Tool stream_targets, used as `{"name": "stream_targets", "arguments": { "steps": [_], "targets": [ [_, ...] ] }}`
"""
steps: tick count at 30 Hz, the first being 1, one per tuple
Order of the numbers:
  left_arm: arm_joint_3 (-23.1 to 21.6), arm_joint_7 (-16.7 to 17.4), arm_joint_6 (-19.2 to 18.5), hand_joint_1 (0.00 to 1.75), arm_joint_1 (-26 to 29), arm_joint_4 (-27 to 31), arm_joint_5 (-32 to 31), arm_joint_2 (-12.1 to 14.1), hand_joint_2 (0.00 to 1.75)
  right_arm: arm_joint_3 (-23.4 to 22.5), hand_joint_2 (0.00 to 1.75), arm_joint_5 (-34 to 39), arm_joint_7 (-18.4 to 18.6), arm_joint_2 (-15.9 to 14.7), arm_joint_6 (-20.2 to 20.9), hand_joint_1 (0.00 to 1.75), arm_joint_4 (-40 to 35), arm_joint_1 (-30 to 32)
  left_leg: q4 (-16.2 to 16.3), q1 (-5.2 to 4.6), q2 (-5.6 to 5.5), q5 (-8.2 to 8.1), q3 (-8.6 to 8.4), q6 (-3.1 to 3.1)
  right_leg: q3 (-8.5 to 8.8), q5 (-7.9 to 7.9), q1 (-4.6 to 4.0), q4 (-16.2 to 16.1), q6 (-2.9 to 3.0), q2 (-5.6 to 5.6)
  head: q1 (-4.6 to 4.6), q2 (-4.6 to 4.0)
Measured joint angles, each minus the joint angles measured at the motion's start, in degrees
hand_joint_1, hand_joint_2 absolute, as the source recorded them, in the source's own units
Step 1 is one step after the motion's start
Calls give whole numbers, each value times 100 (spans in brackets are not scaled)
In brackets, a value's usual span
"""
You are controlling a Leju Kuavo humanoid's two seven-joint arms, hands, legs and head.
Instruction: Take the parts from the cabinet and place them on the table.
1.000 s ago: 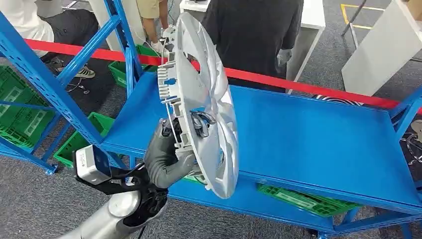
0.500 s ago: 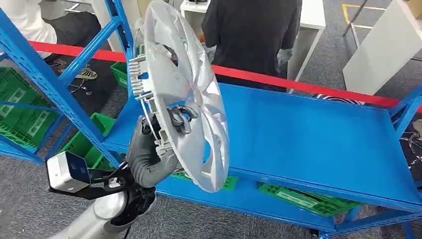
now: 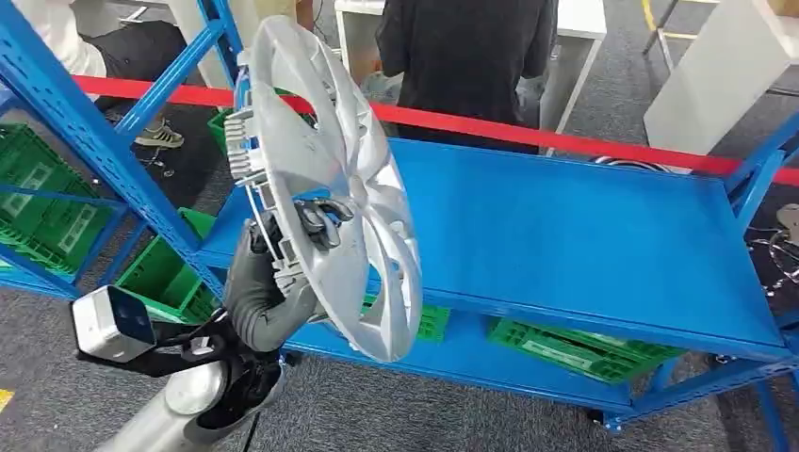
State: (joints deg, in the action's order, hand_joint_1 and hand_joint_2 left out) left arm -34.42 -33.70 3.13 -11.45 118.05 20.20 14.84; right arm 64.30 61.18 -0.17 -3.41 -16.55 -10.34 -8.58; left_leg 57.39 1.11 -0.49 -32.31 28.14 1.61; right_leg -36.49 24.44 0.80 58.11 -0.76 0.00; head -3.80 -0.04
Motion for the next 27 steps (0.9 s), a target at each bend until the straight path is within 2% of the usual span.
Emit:
{"name": "stream_targets", "arguments": {
  "steps": [1, 3, 4, 5, 6, 8, 9, 10, 11, 12, 13, 14, 15, 16, 18, 19, 20, 21, 23, 24, 25, 26, 27],
  "targets": [
    [7, 0, 0, 175, 5, 7, 0, 9, 175, 0, 175, 0, 0, 0, -2, 0, 0, 3, 27, -11, 6, 13, 27, -35, 0, -43, 6, -30, -44, 2, 13, 0],
    [9, 0, 0, 175, 9, 15, 0, 17, 175, 0, 175, 0, 0, 0, -4, 0, 0, 23, 48, -43, 4, 100, 82, -147, -8, -150, 32, -83, -119, 17, 6, 0],
    [11, -2, 0, 175, 7, 17, 0, 22, 175, 0, 175, 0, 0, 0, -4, 0, 0, 29, 32, -17, 16, 163, 126, -204, -41, -70, 45, -37, -150, 9, 11, 0],
    [11, 0, 2, 175, 11, 20, 0, 22, 175, 0, 175, 0, 0, 0, -7, 0, 0, 40, 32, -23, 16, 213, 173, -244, -94, 192, 39, 117, -167, 7, 19, 0],
    [11, 0, 2, 175, 10, 26, 0, 24, 175, 0, 175, 0, 0, 0, -7, 0, 0, 46, 33, -32, 15, 264, 233, -278, -177, 509, 28, 444, -175, 8, 39, 0],
    [11, -4, -4, 175, 15, 33, 11, 28, 175, 0, 175, -2, 15, 0, 0, 0, 0, 36, 38, -76, 14, 374, 383, -321, -383, 1091, 22, 1327, -180, 9, 59, 0],
    [11, -9, -11, 175, 18, 33, 31, 33, 175, 0, 175, -4, 24, 0, 2, 0, 0, 35, 41, -110, 14, 428, 456, -335, -406, 1226, 14, 1640, -160, 9, 55, 0],
    [13, -11, -20, 175, 22, 33, 57, 37, 175, 0, 175, -4, 39, 2, 7, 0, 0, 35, 42, -142, 13, 480, 528, -350, -340, 1188, 1, 1704, -120, 9, 66, 0],
    [15, -13, -22, 175, 22, 35, 68, 42, 175, 0, 175, -4, 57, 2, 9, 0, 0, 36, 43, -178, 10, 536, 596, -359, -165, 1044, -29, 1540, -56, 11, 68, 0],
    [19, -15, -22, 175, 22, 37, 72, 46, 175, 0, 175, -4, 74, 2, 9, 0, 0, 37, 42, -218, 7, 585, 657, -357, 104, 866, -71, 1179, 17, 14, 68, 0],
    [24, -15, -24, 175, 22, 48, 72, 50, 175, 0, 175, -4, 79, 2, 9, 0, 0, 35, 42, -246, 1, 632, 703, -362, 464, 714, -134, 638, 131, 17, 65, 0],
    [35, -17, -24, 175, 22, 59, 74, 55, 175, 2, 175, -4, 79, 0, 11, 0, 0, 29, 42, -236, 9, 673, 728, -366, 838, 687, -229, 96, 263, 18, 61, 0],
    [52, -22, -28, 175, 21, 66, 81, 59, 175, 2, 175, -4, 83, -39, 13, 0, 0, 28, 43, -284, 17, 714, 768, -338, 1030, 794, -245, -264, 356, -7, 52, 0],
    [66, -22, -33, 175, 26, 68, 98, 63, 175, 2, 175, -4, 83, -33, 24, 0, -15, 25, 27, -243, 45, 772, 777, -313, 1003, 732, -268, -271, 280, -9, 52, 0],
    [101, -22, -46, 175, 27, 70, 125, 68, 175, 2, 175, -7, 96, -28, 26, 0, -17, 35, 4, -197, 56, 858, 788, -266, 968, 649, -315, -304, 351, 4, 68, 0],
    [122, -15, -48, 175, 35, 74, 133, 77, 175, 2, 175, -9, 114, -15, 31, 0, -20, 45, -10, -236, 48, 872, 799, -242, 967, 539, -285, -414, 348, -12, 74, 0],
    [144, -4, -59, 175, 44, 74, 149, 92, 175, 4, 175, -24, 140, 4, 50, 0, -20, 42, 57, -223, 37, 710, 855, -206, 950, 444, -233, -477, 315, -54, 81, 0],
    [157, 9, -61, 175, 39, 74, 173, 96, 175, 4, 175, -53, 160, 2, 61, 0, -17, 44, 318, -201, 31, 338, 952, -165, 866, 367, -210, -485, 362, -54, 70, 0],
    [168, 57, -74, 175, 48, 68, 229, 114, 175, 4, 175, -57, 208, 24, 74, 0, -20, 49, 1121, -112, 28, -280, 1157, -65, 697, 245, -189, -475, 314, -59, 57, 0],
    [166, 74, -90, 175, 48, 59, 258, 118, 175, 4, 175, -57, 210, 39, 74, 0, -20, 50, 1479, -69, 28, -407, 1228, -16, 606, 180, -168, -466, 286, -64, 59, 0],
    [166, 90, -107, 175, 51, 42, 271, 118, 175, 4, 175, -57, 210, 52, 68, 0, -20, 50, 1678, -32, 31, -349, 1220, 37, 497, 120, -133, -438, 240, -71, 61, 0],
    [166, 98, -120, 175, 50, 28, 286, 118, 175, 4, 175, -48, 208, 59, 39, 0, -17, 49, 1632, 6, 39, -135, 1101, 98, 378, 71, -81, -396, 194, -75, 52, 0],
    [164, 98, -127, 175, 49, 26, 286, 118, 175, 4, 175, -37, 177, 57, 15, 0, -17, 48, 1403, 54, 51, 116, 884, 174, 253, 33, -26, -323, 136, -80, 57, 0]
  ]
}}
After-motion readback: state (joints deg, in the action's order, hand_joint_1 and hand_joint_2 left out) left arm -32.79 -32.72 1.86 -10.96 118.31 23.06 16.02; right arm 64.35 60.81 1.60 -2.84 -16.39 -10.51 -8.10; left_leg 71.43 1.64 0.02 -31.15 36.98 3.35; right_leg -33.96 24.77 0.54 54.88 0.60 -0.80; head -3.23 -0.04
